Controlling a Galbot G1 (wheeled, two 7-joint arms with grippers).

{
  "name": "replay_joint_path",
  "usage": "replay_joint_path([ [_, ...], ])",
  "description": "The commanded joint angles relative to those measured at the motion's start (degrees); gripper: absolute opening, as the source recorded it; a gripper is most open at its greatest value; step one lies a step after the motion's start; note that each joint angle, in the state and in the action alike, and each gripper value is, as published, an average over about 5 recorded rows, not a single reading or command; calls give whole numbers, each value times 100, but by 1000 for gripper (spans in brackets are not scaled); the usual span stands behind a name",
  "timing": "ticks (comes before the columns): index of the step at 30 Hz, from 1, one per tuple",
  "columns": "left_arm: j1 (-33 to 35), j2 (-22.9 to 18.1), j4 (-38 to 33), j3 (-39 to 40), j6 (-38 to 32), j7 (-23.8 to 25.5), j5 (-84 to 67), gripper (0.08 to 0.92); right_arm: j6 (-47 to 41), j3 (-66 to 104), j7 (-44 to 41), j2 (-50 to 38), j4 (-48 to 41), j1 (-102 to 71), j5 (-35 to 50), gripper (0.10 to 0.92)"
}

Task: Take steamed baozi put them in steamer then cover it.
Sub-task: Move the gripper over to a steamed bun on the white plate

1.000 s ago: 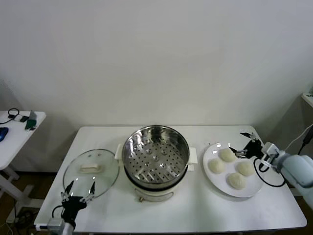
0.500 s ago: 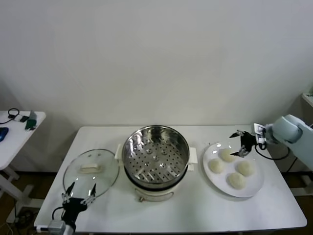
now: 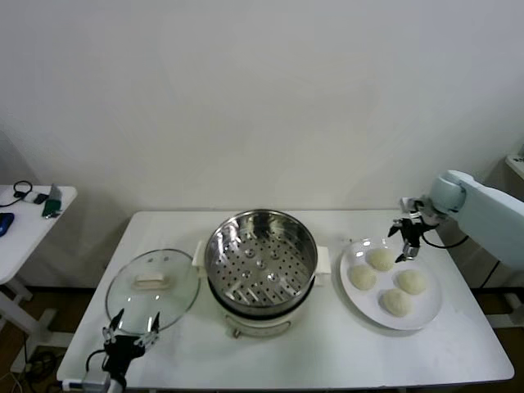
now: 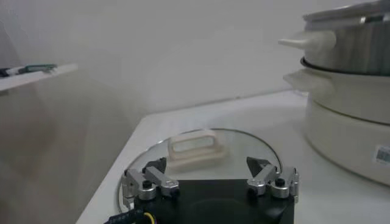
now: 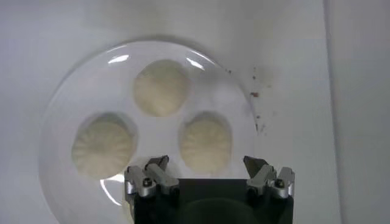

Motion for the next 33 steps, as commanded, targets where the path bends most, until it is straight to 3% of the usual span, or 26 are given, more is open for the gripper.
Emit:
replay_joint_path([
  [1, 25, -7, 46, -31, 8, -9, 38, 823, 324, -112, -249, 730, -1010, -98, -257, 823],
  [15, 13, -19, 104, -38, -22, -16, 32, 823, 842, 458, -110, 1153, -1768, -405, -1072, 823],
  [24, 5, -8, 153, -49, -11, -36, 51, 823, 880, 721, -72, 1217, -1812, -568, -1210, 820],
  [33, -53, -30, 201, -36, 0, -53, 78, 823, 993, 933, -19, 1279, -1906, -616, -1374, 736],
])
